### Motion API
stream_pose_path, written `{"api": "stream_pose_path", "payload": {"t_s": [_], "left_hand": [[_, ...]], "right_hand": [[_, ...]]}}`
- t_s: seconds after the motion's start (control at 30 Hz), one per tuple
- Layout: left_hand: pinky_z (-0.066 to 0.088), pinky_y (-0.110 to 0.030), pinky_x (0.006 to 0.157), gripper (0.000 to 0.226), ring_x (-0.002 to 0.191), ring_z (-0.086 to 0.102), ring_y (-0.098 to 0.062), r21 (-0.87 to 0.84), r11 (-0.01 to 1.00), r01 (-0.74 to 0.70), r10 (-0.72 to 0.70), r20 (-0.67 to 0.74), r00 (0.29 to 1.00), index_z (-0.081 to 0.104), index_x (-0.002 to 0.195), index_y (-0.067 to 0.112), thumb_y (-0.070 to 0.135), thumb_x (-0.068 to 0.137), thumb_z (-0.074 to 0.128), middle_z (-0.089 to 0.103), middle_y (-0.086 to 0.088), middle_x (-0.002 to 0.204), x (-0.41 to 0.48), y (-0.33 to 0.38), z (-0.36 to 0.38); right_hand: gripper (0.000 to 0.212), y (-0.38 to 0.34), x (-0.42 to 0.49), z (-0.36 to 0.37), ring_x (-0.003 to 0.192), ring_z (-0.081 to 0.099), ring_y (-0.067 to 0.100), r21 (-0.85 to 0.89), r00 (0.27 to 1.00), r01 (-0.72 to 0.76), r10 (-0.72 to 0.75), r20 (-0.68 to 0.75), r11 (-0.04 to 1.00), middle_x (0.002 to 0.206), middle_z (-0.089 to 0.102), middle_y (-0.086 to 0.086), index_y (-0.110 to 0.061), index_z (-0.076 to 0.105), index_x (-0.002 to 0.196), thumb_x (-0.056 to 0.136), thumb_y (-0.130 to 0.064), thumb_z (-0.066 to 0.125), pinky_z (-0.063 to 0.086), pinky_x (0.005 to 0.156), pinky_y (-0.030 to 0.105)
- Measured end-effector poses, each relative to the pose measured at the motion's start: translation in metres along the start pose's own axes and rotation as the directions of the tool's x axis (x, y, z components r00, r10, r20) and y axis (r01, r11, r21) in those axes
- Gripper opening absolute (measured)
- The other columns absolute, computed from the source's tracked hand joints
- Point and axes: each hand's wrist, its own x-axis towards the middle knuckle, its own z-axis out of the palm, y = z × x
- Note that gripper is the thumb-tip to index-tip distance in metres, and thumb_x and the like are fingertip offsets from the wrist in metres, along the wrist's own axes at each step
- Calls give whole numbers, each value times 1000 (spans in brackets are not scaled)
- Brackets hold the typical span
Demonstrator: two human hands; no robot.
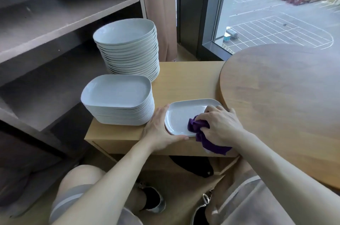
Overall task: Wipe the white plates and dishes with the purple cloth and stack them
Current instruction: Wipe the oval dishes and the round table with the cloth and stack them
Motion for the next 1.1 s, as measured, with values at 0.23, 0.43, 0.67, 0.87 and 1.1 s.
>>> {"api": "stream_pose_path", "payload": {"t_s": [0.23,0.43,0.67,0.87,1.1], "left_hand": [[37,-29,94,121,129,37,2,-41,999,-36,34,-45,998,9,142,60,88,44,75,32,29,139,5,-2,3],[56,-41,80,89,106,55,-4,-50,990,-131,124,-131,984,36,128,51,74,55,79,49,25,117,7,-10,8],[29,-39,121,132,154,17,-7,-12,999,-52,52,-26,998,4,153,54,102,46,64,20,22,162,5,-8,8],[26,-27,106,120,123,10,24,21,997,-74,74,-3,997,-2,146,57,91,55,68,20,31,140,1,-1,1],[30,-43,122,129,150,21,-7,2,999,-35,35,34,999,6,159,38,85,59,73,22,17,158,1,0,-6]], "right_hand": [[30,-57,48,-4,104,42,19,-72,955,281,-272,122,957,107,48,-9,-42,67,115,89,-28,59,27,85,39],[21,-61,69,1,105,45,24,-60,976,218,-219,-9,974,114,51,-4,-34,60,113,93,-36,56,31,84,43],[17,-54,65,7,105,46,28,-173,986,67,-92,-141,983,115,49,0,-25,60,110,93,-28,56,35,85,45],[23,-12,51,-25,111,46,30,-400,997,-76,64,-43,913,115,55,3,-19,64,107,85,-16,64,33,92,51],[10,9,19,-31,99,48,22,-425,993,61,-14,114,903,101,53,-6,-27,62,96,87,-26,64,38,85,42]]}}
